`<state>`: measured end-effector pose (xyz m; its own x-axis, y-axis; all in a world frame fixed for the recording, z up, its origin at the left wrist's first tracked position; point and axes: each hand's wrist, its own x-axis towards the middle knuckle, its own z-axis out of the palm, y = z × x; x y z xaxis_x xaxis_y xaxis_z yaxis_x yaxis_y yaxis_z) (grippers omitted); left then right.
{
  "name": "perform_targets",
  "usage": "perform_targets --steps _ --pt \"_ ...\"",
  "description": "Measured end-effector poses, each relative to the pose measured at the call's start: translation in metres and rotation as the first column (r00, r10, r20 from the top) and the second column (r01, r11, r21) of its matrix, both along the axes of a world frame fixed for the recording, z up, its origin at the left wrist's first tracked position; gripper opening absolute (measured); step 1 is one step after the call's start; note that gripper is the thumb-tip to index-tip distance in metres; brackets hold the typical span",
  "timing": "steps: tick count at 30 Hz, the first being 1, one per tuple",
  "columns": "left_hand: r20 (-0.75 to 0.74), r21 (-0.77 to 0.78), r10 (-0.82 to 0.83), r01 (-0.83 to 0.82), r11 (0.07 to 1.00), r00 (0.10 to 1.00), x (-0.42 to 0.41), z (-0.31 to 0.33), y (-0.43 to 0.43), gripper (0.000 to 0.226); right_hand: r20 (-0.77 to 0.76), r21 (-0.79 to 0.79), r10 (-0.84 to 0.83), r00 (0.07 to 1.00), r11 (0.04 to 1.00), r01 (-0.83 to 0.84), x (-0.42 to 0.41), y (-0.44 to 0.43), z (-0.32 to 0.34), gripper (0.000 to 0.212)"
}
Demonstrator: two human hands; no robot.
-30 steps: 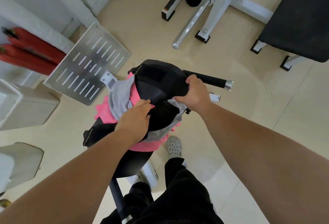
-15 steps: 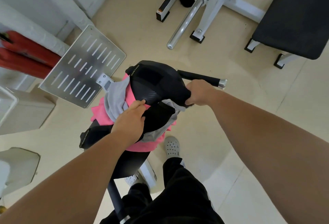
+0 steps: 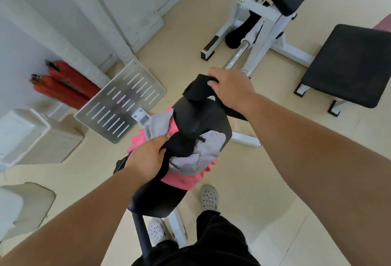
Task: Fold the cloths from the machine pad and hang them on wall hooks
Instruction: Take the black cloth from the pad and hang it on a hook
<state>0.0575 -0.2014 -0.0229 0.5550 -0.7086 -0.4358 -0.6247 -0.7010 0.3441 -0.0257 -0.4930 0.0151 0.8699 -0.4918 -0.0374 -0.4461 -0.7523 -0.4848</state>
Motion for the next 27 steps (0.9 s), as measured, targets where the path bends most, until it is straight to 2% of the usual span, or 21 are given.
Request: perform_targets --steps 3,6,10,14,17,19,22,24,27 --pt "0.065 0.028 -0.006 0.005 1.000 0.998 0.009 0.019 0.031 0.009 0.026 -0.072 0.048 0.999 0.996 -0.046 0.035 0.019 0.032 0.017" --pt "0.114 0.004 0.039 -0.039 0.999 0.993 0.018 0.036 0.062 0.016 0.048 -0.119 0.066 0.997 0.991 -0.060 0.068 0.039 0.065 0.023" --pt "0.103 -0.131 0.224 -0.210 0.969 0.969 0.035 0.055 0.108 0.027 0.185 -0.031 0.139 0.973 0.990 -0.135 0.098 0.087 0.112 0.025" --pt "0.062 -0.317 0.472 -0.431 0.845 0.879 0.063 0.071 0.163 0.024 0.240 -0.022 0.272 0.932 0.961 -0.275 0.119 0.153 0.156 0.022" --pt "-0.023 -0.400 0.646 -0.600 0.693 0.763 0.090 0.076 0.212 0.019 0.241 -0.055 0.347 0.906 0.937 -0.344 0.128 0.211 0.182 0.019" --pt "-0.099 -0.438 0.727 -0.686 0.581 0.679 0.109 0.083 0.245 0.016 0.235 -0.014 0.400 0.886 0.913 -0.408 0.129 0.253 0.197 0.016" --pt "-0.220 -0.522 0.744 -0.721 0.456 0.630 0.133 0.098 0.286 0.015 0.104 0.036 0.501 0.859 0.861 -0.507 0.123 0.316 0.221 0.012" --pt "-0.259 -0.559 0.695 -0.691 0.458 0.671 0.146 0.111 0.303 0.012 -0.058 0.053 0.544 0.837 0.839 -0.541 0.118 0.353 0.234 0.020" --pt "-0.312 -0.607 0.550 -0.608 0.512 0.775 0.153 0.133 0.315 0.012 -0.224 0.112 0.578 0.784 0.815 -0.569 0.116 0.401 0.241 0.016"
